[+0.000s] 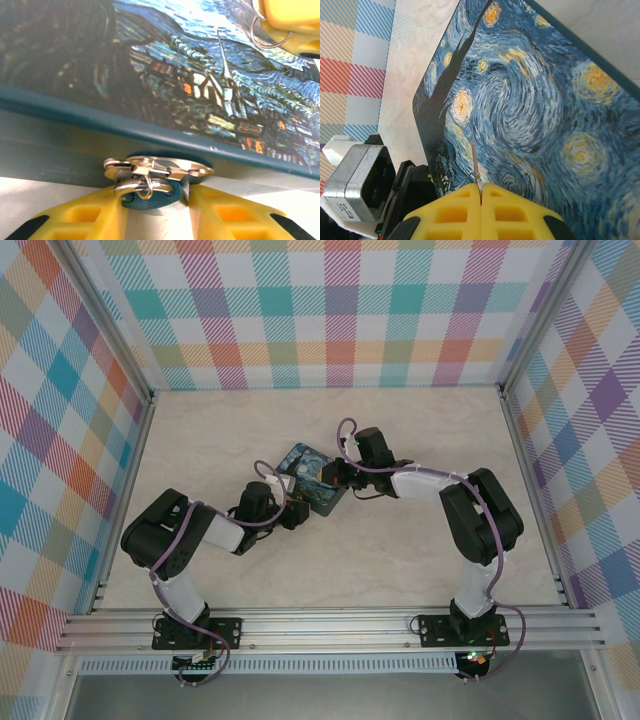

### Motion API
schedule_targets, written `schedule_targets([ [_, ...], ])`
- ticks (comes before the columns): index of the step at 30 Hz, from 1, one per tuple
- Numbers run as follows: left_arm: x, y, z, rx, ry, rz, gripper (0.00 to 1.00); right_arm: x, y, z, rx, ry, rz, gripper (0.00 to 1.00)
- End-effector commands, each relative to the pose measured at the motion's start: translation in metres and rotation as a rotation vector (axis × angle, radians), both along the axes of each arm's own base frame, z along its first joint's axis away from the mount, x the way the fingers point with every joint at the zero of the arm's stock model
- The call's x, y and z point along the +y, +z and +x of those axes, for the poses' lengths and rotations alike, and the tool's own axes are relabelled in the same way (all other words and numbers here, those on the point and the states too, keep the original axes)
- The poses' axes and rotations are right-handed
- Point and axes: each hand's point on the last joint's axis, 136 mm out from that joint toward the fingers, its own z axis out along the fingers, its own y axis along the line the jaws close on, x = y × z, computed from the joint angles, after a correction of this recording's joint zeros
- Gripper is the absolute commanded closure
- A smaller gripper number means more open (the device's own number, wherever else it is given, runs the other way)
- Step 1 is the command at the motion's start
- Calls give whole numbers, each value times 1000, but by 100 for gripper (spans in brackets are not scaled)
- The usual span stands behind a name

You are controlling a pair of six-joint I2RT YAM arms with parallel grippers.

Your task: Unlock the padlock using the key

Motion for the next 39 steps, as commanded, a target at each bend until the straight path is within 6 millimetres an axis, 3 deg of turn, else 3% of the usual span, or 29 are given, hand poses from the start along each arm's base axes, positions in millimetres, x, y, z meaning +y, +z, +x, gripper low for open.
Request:
schedule_targets([
  [1, -17, 0, -5, 22, -45, -25, 65, 2, -3, -13, 17, 29, -22, 97],
  [8, -16, 4, -5, 15, -39, -26, 69, 3, 7, -11, -22, 30, -2, 97],
  [12, -17, 11, -6, 16, -33, -42, 70, 0, 28, -11, -105, 33, 10, 97],
  [15, -19, 22, -8, 20, -23, -52, 71, -10, 45, -17, -199, 38, -8, 98],
  [19, -25, 33, -12, 35, -22, -33, 71, -31, 49, -33, -275, 31, -62, 97],
  [27, -27, 31, -12, 77, 18, -36, 72, -56, 17, -73, -273, 63, -119, 98],
  [34, -34, 46, -10, 157, 54, -60, 74, -64, -4, -104, -395, 132, -217, 97],
  [39, -46, 54, -14, 202, 54, -79, 75, -61, -17, -114, -466, 159, -255, 98],
])
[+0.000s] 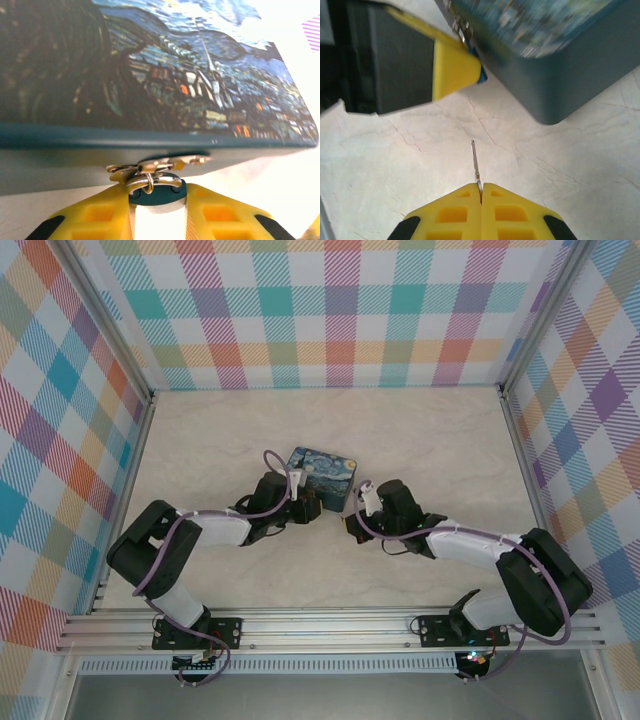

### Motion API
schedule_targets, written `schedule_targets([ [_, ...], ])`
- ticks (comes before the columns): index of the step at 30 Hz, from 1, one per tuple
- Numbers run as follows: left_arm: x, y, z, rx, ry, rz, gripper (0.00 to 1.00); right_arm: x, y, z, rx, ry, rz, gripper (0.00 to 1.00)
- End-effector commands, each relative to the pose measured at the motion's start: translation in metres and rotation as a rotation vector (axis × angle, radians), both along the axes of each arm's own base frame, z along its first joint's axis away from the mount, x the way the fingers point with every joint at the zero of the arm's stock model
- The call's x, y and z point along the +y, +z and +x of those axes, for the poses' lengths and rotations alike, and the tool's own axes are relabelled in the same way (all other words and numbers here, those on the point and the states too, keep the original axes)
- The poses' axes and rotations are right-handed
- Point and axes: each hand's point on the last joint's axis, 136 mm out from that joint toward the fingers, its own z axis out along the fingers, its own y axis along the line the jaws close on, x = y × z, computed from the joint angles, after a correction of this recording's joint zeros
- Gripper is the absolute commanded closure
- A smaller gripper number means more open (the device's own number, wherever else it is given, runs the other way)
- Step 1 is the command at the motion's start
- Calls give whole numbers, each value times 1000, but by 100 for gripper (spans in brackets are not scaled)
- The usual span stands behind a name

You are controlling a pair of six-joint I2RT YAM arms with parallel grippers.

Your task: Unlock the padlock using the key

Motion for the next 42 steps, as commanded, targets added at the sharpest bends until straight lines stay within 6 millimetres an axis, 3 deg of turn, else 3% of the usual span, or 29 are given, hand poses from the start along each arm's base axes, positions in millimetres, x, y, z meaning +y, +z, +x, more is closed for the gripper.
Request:
schedule_targets([
  [1, -13, 22, -1, 7, 12, -52, 75, 5, 2, 3, -123, 27, -25, 98],
  [17, -37, 43, -11, 114, 70, -72, 74, 14, -24, 12, -200, 18, -110, 98],
  [42, -41, 47, -13, 144, 82, -104, 75, 20, -10, 27, -271, -29, -75, 98],
])
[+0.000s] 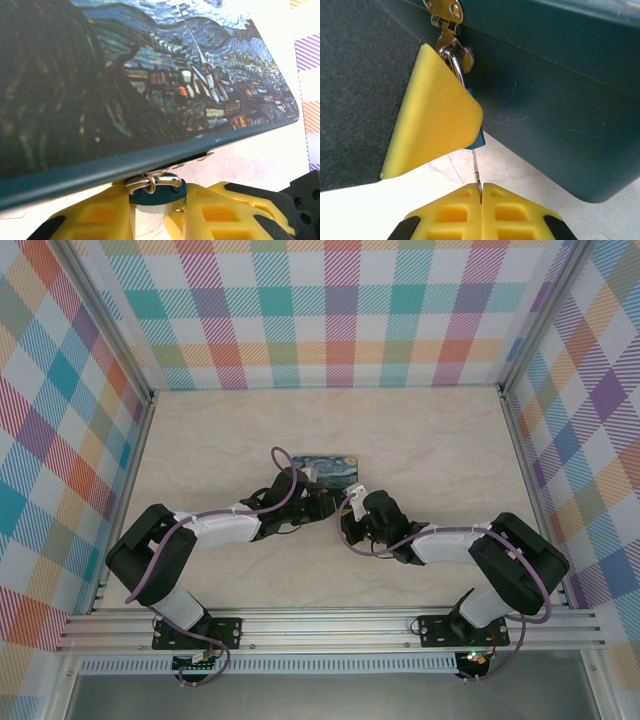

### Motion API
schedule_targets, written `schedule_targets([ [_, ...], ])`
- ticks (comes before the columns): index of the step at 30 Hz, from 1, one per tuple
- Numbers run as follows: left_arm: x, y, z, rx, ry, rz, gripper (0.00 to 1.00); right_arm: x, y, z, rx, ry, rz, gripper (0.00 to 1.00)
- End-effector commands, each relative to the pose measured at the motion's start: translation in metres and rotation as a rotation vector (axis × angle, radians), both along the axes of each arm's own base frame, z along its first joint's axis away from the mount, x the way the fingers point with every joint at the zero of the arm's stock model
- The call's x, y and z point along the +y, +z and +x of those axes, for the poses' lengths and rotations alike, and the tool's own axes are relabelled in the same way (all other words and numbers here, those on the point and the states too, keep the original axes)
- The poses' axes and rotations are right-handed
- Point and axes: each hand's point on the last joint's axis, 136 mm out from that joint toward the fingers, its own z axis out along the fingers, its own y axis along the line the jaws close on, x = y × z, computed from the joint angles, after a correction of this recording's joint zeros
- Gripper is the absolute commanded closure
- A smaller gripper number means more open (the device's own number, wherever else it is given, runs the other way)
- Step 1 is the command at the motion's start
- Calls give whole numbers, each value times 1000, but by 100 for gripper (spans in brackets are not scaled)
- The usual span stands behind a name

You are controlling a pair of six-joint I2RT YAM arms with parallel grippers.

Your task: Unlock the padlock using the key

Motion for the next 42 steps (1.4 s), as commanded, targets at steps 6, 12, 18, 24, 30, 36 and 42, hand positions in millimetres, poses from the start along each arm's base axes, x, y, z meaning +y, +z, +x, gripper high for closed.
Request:
schedule_targets([
  [6, -11, 30, 2, -40, -13, -59, 76, 6, 12, 7, -63, -3, 36, 98],
  [12, -11, 33, 2, -35, -4, -65, 76, 5, 23, 9, -95, -15, 61, 98],
  [18, -11, 30, 2, -24, 3, -61, 76, 5, 30, 7, -117, -12, 85, 98],
  [24, -11, 28, 2, -19, 4, -60, 76, 5, 33, 6, -126, -4, 94, 97],
  [30, -13, 29, 2, -16, 0, -67, 77, 9, 30, 5, -113, 17, 93, 98],
  [36, -14, 30, 2, -12, -2, -69, 77, 11, 32, 6, -118, 21, 95, 98],
  [42, -15, 31, 2, -7, -3, -77, 77, 15, 40, 12, -154, 18, 112, 98],
])
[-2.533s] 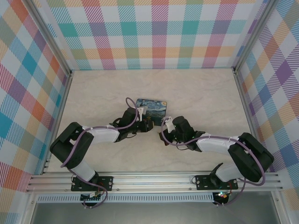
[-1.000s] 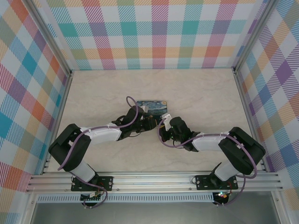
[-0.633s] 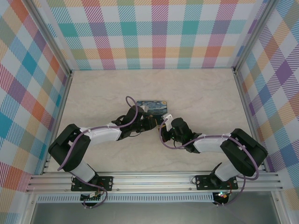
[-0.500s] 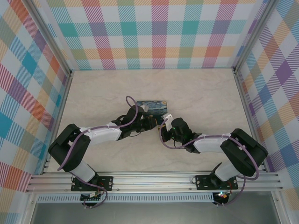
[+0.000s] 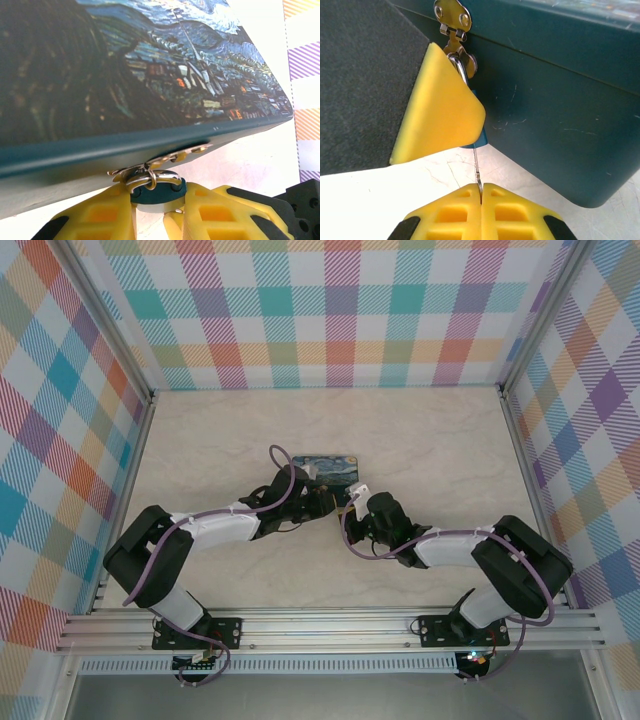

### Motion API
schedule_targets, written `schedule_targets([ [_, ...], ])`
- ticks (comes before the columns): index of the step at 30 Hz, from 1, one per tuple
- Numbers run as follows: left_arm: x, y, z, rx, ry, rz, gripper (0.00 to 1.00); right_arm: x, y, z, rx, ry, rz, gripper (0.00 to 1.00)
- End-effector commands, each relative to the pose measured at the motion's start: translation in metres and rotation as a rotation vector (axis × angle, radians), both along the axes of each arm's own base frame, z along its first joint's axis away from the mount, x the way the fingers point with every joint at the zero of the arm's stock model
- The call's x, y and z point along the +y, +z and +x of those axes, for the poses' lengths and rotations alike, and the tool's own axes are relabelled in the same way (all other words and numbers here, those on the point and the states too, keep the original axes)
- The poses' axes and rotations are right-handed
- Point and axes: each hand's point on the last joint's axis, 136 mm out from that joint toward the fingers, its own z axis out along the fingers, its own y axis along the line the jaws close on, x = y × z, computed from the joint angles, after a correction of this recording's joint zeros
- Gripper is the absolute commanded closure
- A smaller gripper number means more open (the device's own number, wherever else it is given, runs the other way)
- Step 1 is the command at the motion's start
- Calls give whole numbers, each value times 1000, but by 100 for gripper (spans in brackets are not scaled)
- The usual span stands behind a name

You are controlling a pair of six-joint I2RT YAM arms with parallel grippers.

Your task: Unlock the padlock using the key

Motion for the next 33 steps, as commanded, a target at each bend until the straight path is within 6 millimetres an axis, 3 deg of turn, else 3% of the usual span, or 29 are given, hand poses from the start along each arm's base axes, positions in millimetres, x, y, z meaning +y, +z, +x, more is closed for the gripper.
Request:
schedule_targets([
  [1, -14, 23, -1, -22, -30, -58, 77, 17, 31, 11, -102, 24, 77, 98],
  [10, -14, 24, -2, -15, -26, -64, 78, 15, 56, 23, -130, 9, 211, 98],
  [18, -15, 22, -2, -3, -29, -66, 78, 14, 67, 30, -150, 19, 251, 97],
  [33, -18, 26, -4, -2, -40, -87, 79, 18, 59, 41, -88, 34, 332, 97],
])
